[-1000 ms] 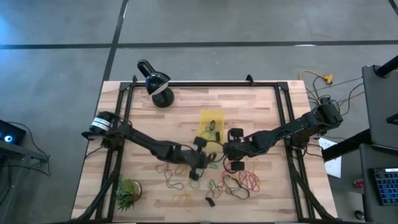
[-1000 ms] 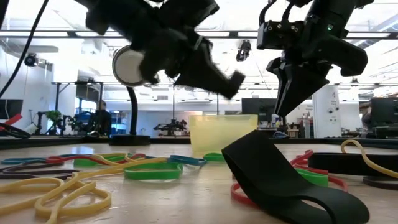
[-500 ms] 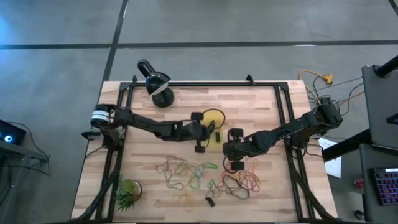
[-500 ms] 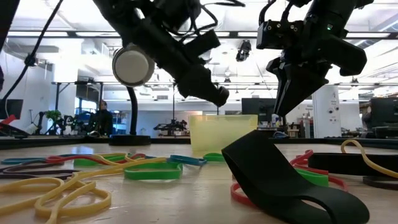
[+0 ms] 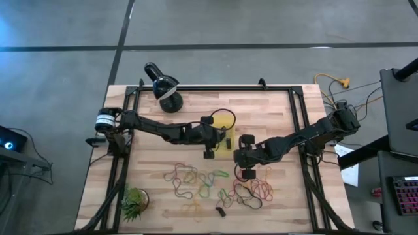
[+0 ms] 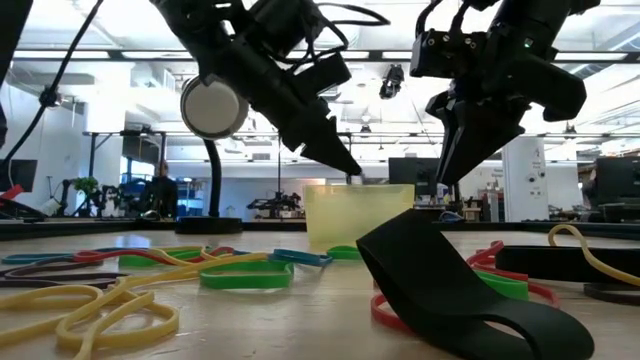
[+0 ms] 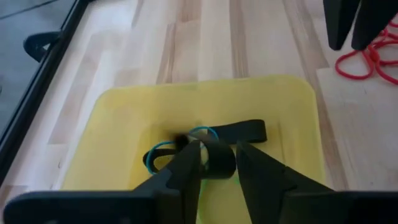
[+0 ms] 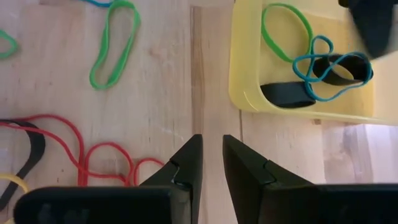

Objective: Pick and place rubber bands into bin
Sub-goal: Put the black rubber band into the yellow bin, then put the green rubber band into the yellow bin

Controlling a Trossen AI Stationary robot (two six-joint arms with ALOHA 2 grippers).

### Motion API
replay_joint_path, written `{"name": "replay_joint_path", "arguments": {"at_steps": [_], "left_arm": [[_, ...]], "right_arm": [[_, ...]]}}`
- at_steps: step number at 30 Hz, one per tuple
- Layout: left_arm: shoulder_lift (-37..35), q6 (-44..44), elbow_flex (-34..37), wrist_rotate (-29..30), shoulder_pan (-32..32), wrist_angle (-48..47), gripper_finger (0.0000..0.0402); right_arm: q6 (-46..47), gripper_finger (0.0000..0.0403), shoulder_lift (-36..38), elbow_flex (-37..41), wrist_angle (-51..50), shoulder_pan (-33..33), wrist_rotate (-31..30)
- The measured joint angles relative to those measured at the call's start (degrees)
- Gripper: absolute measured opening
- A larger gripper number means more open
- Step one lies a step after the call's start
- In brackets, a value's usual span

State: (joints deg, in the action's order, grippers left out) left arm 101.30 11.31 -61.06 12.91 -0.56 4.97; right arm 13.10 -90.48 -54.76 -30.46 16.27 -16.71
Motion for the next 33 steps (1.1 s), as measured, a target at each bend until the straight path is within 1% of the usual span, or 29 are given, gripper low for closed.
{"name": "replay_joint_path", "arguments": {"at_steps": [4,8,10,13,15,18,22,25,33], "left_arm": [[-0.37,0.01,0.00,0.02,0.00,-0.13,0.0102],[-2.15,-0.43,-0.02,0.03,0.44,-3.29,0.0103],[-3.50,-1.17,0.00,0.05,1.24,-5.84,0.0103],[-6.65,-2.26,0.34,-0.26,3.06,-9.49,0.0103],[-8.55,-3.46,0.61,-0.26,4.74,-10.44,0.0103],[-11.50,-4.33,2.06,-0.36,7.79,-11.78,0.0103],[-13.85,-5.02,3.52,-0.39,11.57,-11.80,0.0103],[-14.29,-5.05,3.66,-0.38,14.04,-11.55,0.0103],[-14.78,-7.05,4.01,0.13,17.66,-11.41,0.0103]], "right_arm": [[0.02,0.0056,-0.02,0.49,1.38,0.00,0.04],[2.11,0.0056,-0.02,0.86,1.75,0.04,1.41],[2.32,0.0056,-0.02,1.24,1.87,0.08,4.82],[1.90,0.0056,-0.06,1.62,2.92,0.38,11.57],[1.65,0.0056,-0.06,1.66,4.48,0.82,13.79],[-0.83,0.0056,-0.57,1.89,11.08,1.86,13.81],[-7.45,0.0056,-3.28,2.03,21.27,3.71,14.15],[-10.54,0.0056,-6.28,1.67,23.13,4.51,14.28],[-8.77,0.0056,-11.84,1.57,23.51,4.48,13.44]]}}
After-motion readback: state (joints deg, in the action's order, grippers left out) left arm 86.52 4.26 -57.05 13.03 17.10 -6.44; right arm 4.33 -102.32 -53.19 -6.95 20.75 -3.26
